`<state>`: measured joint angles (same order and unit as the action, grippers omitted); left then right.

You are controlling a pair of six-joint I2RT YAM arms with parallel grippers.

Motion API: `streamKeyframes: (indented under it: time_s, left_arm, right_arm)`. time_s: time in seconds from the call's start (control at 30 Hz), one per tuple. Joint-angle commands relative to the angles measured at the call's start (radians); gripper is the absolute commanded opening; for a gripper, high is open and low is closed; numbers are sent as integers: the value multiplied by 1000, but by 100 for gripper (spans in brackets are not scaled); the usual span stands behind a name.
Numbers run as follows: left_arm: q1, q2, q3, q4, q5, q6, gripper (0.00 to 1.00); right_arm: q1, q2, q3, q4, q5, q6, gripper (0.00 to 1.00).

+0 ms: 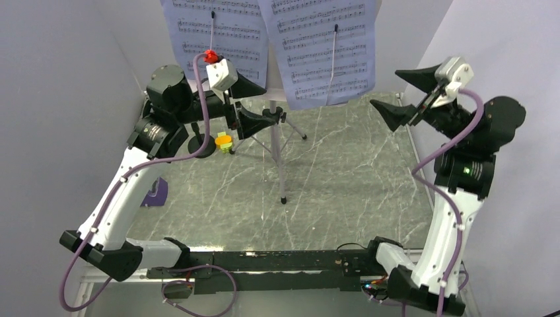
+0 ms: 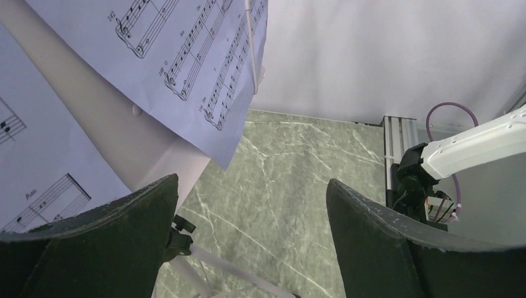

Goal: Pack up the instrument practice props

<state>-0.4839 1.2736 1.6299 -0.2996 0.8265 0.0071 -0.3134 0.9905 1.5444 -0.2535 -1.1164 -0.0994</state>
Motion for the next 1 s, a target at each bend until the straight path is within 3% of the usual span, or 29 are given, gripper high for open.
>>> streamKeyframes:
  time_s: [0.0, 0.1, 0.37, 0.6, 0.83, 0.97]
  left_arm:
    - [-22, 34, 68, 43, 16, 17, 92]
    - [-46, 73, 130, 58, 50, 7, 93]
    - [-154, 210, 287, 35, 38, 63, 93]
    - [-217, 315, 399, 27, -7, 86, 93]
    - [-255, 402, 488, 23, -54, 105, 93]
    - [-281, 438, 531, 14, -68, 122, 92]
  right_arm:
    - [-4, 86, 53, 193, -129, 232, 85]
    - [-1, 107, 27, 308, -155, 296, 85]
    - [15, 179, 30, 381, -212, 327, 81]
    - [68, 240, 69, 338, -212, 324, 71]
    - [81, 266, 88, 305, -186, 290, 69]
    - [91, 268, 93, 312, -202, 295, 60]
